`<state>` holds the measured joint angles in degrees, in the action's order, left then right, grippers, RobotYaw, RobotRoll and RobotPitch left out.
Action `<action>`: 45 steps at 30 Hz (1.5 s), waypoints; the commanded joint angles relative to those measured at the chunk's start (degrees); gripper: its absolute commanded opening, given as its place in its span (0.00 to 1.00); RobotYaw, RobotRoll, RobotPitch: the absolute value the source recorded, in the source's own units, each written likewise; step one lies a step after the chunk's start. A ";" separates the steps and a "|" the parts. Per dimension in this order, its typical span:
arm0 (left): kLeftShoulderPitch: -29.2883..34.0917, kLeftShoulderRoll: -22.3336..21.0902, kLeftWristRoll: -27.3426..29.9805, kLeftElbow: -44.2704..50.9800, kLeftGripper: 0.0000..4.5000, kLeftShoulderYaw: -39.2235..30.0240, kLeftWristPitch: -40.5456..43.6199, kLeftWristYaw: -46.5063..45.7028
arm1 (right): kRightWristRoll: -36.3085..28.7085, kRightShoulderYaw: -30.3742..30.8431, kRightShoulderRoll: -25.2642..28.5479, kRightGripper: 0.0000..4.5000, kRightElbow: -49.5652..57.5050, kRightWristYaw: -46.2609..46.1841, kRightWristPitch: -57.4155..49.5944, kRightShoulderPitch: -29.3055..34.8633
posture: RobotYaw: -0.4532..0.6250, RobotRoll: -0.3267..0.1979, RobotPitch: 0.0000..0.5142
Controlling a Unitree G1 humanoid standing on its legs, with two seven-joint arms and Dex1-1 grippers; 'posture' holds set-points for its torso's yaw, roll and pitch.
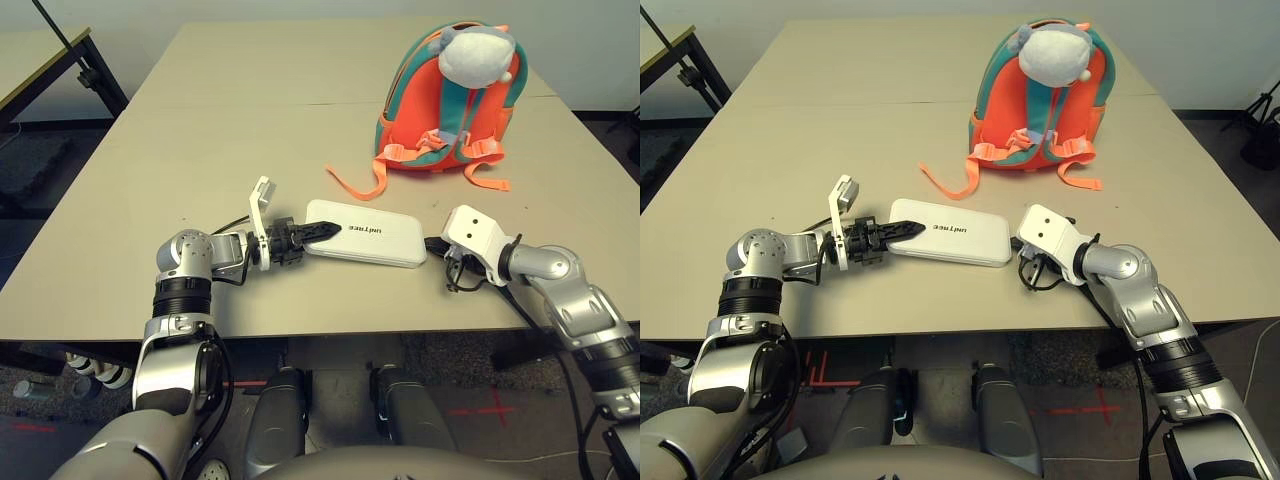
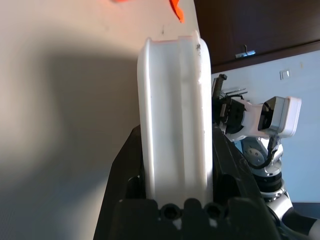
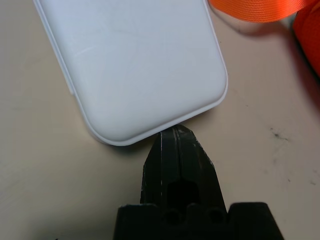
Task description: Put the pencil case into the backpack and zip it.
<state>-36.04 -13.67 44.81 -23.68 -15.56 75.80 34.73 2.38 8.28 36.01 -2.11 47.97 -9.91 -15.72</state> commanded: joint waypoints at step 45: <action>-12.01 -6.70 -1.07 3.53 0.31 -11.03 -28.41 -13.01 | -15.23 -21.07 -15.60 1.00 -32.60 -26.39 -6.69 -32.49 | 0.35 0.62 0.21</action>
<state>-47.87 -20.56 43.17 -22.30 -26.35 48.33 21.92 -13.86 -13.59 20.98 -29.58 21.70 -19.92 -46.49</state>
